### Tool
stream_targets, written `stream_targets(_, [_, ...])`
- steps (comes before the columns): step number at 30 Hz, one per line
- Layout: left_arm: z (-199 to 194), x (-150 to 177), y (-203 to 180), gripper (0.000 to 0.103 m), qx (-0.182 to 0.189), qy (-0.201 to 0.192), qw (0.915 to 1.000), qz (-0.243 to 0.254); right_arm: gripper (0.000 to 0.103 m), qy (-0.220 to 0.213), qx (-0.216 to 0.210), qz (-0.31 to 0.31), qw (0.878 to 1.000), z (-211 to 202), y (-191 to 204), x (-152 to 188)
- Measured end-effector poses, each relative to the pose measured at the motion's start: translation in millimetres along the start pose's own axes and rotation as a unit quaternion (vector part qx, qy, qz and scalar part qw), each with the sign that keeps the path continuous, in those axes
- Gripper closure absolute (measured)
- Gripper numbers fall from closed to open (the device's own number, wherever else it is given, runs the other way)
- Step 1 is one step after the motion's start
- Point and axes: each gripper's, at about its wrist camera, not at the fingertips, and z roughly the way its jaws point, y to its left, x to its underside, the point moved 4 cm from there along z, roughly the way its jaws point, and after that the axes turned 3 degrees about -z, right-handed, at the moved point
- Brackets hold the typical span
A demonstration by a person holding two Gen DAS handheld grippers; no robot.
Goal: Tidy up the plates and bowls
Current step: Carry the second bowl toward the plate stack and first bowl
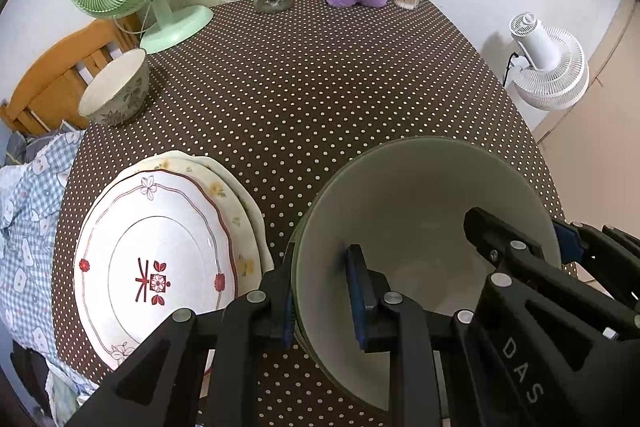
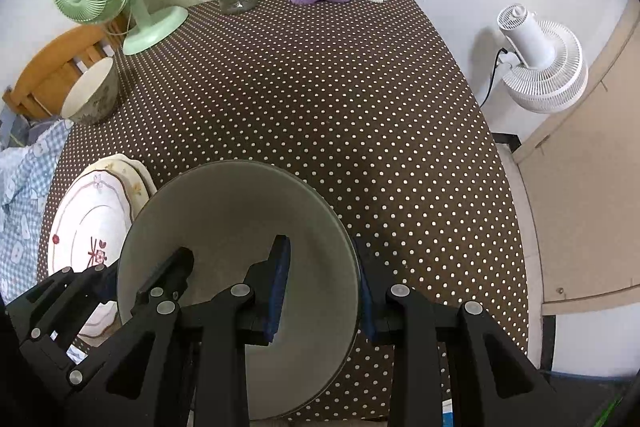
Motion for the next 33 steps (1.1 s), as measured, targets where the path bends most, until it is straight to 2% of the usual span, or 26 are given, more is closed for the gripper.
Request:
stream_targets(16, [-1.5,3.3,-3.2,0.083,-0.003,-0.004,0.9999,0.012,0.069,-0.003,0.007,0.002,1.000,5.9,-2.6,3.3])
stream_targets(27, [-3.8,4.3,0.8,0.083,-0.018,-0.002,0.9998,0.008,0.068,0.007,-0.020,0.020,1.000,12.6,-3.4,4.2])
stream_targets(31, [-4.8,5.8,2.5,0.082,-0.014,0.001,0.9999,0.008,0.068,0.013,-0.028,0.027,0.999,13.2,-4.0,5.6])
stream_targets(33, [-5.9,6.2,1.9,0.077,-0.011,0.002,0.9999,0.011,0.068,0.011,-0.032,0.024,0.999,10.5,-3.1,5.6])
